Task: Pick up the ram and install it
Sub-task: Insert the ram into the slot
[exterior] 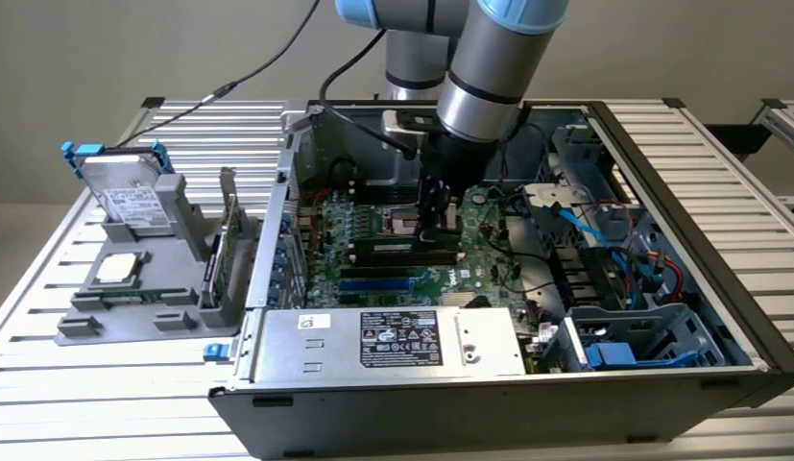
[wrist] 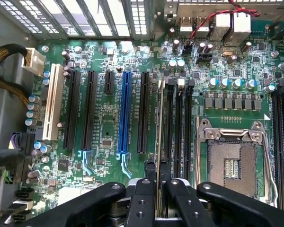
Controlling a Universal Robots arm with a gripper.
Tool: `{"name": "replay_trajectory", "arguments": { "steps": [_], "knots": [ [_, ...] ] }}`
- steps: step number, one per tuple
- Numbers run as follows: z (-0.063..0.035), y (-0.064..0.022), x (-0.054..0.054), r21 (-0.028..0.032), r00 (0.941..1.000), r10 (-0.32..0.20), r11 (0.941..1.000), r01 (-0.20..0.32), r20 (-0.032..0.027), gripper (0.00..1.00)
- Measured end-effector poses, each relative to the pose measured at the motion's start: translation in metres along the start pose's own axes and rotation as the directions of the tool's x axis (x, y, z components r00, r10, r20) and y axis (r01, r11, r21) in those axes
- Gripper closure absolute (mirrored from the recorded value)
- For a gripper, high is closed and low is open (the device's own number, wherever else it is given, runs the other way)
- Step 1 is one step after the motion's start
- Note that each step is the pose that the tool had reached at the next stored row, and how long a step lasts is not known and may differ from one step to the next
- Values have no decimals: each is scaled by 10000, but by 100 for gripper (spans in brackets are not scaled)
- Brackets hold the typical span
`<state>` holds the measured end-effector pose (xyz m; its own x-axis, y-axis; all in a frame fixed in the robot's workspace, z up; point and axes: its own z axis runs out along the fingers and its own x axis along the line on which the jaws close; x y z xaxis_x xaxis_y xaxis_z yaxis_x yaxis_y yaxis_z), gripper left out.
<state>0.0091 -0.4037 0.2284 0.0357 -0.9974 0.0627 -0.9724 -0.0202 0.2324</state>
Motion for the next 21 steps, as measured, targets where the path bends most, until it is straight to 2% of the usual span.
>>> {"name": "replay_trajectory", "arguments": {
  "steps": [1,2,8,21],
  "knots": [
    [0,-12,1,-54,10000,-6,10000,6,-1,86],
    [3,-16,1,-79,10000,-8,10000,8,0,86],
    [18,-20,-1,-142,10000,-13,9999,13,-1,86],
    [57,-30,-4,-147,10000,-13,9999,13,0,86]
  ]
}}
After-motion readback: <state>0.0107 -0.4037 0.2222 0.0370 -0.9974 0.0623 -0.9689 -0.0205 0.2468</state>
